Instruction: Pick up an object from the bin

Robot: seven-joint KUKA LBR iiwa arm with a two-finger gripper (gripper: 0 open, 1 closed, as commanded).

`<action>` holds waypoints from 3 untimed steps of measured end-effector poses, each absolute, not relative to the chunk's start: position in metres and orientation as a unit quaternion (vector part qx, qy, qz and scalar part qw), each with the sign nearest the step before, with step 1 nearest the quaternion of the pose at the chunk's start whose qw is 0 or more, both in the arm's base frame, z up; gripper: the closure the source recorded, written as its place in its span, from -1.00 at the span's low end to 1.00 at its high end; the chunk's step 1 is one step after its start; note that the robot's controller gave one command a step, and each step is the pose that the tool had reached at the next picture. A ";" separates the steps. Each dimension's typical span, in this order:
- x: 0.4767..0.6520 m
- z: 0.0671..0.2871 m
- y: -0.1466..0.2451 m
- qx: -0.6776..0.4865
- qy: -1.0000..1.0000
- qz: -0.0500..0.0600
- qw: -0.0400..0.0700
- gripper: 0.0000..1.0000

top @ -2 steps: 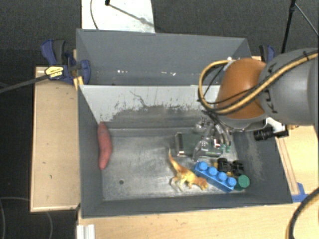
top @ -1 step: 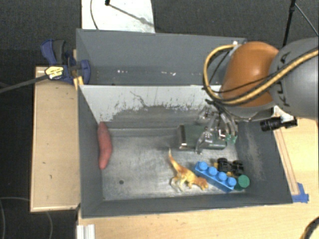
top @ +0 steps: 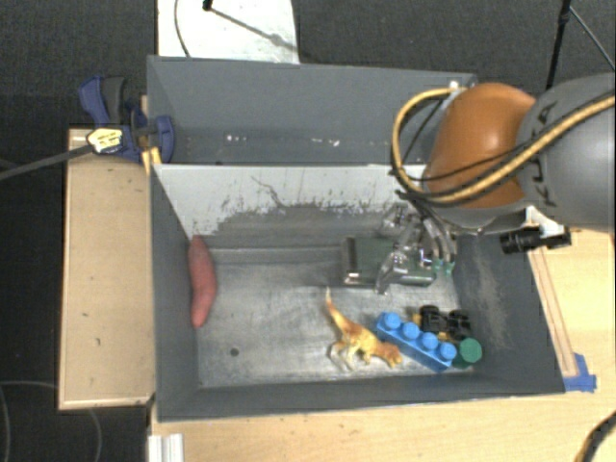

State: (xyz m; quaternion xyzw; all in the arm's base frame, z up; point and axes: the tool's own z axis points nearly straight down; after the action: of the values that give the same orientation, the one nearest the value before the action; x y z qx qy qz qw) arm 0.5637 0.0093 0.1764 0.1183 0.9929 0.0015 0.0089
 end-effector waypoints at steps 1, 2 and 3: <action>0.552 0.190 0.007 0.115 0.993 -0.001 -0.006 1.00; 0.559 0.172 0.009 0.111 0.994 0.001 0.007 1.00; 0.548 0.170 -0.001 0.111 0.994 -0.001 -0.009 1.00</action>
Offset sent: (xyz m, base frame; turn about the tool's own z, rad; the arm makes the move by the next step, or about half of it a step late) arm -0.0070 0.0058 -0.1064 -0.0317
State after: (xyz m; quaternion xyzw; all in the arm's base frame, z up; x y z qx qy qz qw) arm 0.5479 -0.0009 0.1697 0.1106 0.9938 -0.0006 -0.0091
